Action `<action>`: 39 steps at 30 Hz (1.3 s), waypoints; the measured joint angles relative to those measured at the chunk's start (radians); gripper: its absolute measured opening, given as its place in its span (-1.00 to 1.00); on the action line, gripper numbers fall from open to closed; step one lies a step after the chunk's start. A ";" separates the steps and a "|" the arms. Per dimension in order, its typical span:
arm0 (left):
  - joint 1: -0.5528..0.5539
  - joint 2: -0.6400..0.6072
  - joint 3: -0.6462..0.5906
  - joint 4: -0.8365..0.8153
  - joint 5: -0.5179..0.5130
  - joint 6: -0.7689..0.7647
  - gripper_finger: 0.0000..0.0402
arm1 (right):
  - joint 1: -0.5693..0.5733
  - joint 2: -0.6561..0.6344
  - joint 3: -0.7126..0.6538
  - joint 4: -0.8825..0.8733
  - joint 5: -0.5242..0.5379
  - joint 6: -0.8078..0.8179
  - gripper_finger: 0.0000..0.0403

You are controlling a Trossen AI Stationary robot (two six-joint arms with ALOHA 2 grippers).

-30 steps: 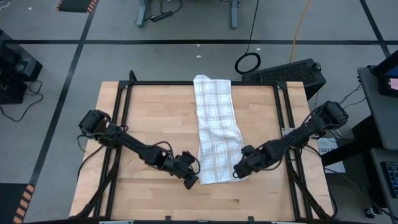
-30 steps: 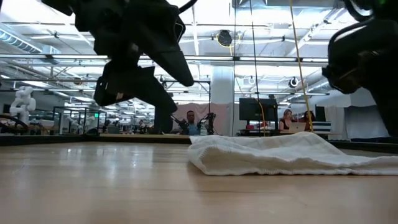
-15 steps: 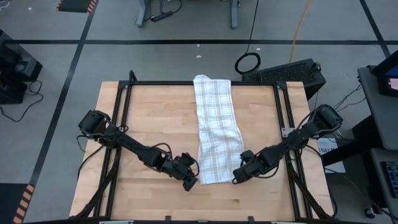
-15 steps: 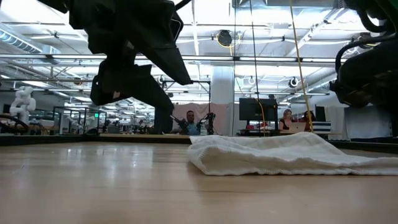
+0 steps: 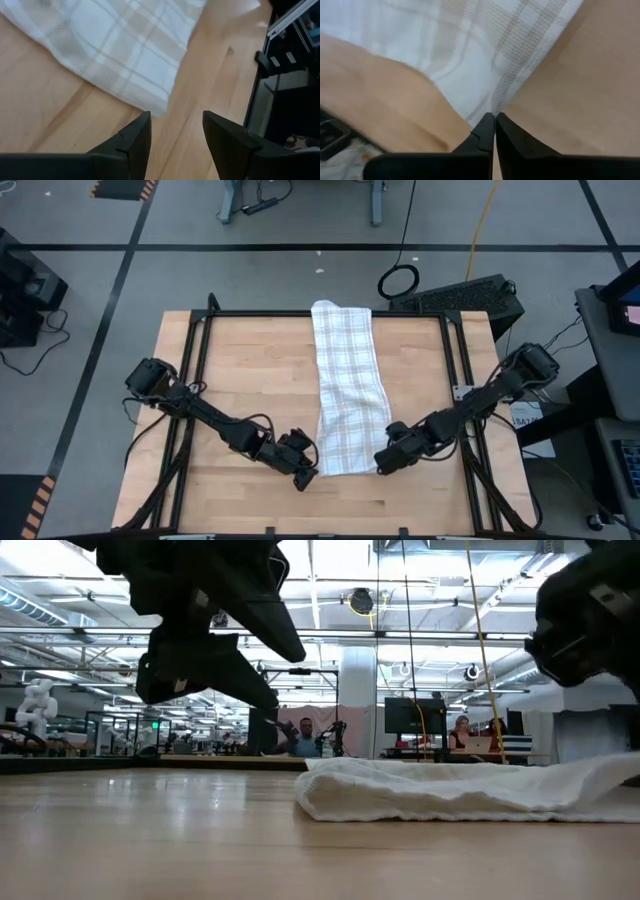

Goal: Roll towel into tight, uniform cylinder
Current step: Roll the white towel

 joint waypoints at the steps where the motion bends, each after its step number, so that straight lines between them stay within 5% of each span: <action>1: -0.004 0.000 0.000 0.001 0.000 0.000 -0.09 | 0.000 -0.012 0.000 0.007 0.002 0.005 -0.98; 12: -0.016 0.055 0.001 0.049 -0.041 0.039 -0.09 | 0.007 0.028 0.000 0.044 0.045 0.048 -0.99; 22: -0.045 0.063 0.025 0.117 -0.127 0.405 -0.09 | 0.007 0.033 0.000 0.087 0.044 0.048 -0.99; 26: -0.050 0.090 0.022 0.104 -0.131 0.465 -0.09 | 0.007 0.033 0.000 0.113 0.043 0.048 -0.99; 33: -0.083 0.130 0.023 0.125 -0.296 0.548 -0.09 | 0.006 0.033 0.000 0.131 0.043 0.048 -0.99; 39: -0.099 0.171 0.024 0.254 -0.277 0.607 -0.06 | 0.006 0.033 0.000 0.150 0.043 0.049 -0.99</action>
